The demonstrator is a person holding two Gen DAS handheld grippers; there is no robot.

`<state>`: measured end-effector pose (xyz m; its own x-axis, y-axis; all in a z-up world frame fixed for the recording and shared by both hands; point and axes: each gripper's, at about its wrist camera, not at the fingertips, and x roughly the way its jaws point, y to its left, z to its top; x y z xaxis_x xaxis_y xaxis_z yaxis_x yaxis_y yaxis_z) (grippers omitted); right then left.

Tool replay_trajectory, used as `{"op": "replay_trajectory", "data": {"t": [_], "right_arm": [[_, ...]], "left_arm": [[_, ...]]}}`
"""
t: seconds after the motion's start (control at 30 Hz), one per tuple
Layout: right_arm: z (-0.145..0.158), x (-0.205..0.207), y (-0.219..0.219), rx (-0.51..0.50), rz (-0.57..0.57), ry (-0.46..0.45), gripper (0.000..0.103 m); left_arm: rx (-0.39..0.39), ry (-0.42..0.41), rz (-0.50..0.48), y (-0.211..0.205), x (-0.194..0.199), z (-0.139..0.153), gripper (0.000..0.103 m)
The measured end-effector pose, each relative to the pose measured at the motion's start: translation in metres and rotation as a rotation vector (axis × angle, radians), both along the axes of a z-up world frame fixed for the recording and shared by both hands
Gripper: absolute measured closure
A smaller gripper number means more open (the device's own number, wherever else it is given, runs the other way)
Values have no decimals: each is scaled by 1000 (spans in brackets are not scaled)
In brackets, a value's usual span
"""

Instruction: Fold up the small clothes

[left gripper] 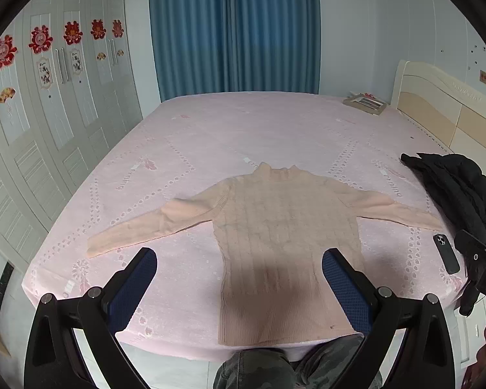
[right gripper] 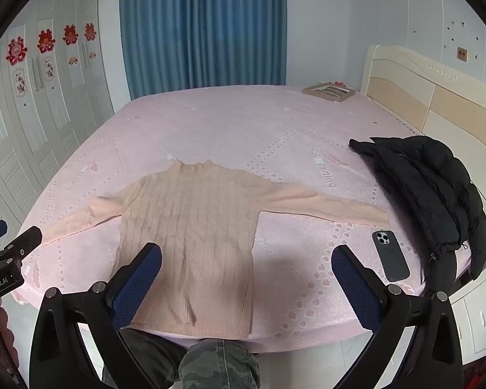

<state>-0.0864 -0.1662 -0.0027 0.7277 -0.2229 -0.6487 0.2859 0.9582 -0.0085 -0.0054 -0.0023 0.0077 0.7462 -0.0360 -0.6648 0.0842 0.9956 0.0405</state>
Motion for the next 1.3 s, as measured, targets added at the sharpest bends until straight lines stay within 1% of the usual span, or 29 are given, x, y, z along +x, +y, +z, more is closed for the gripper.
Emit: {"op": "replay_trajectory", "data": {"t": [0.77,1.3], "right_arm": [[3,-2,2,-2,5,-10,0],[5,0,2,1,7,-10,1]], "left_arm": [[-7,8,-7,0,0,-1,0],[2,6,-13,-2,3,0,0]]}}
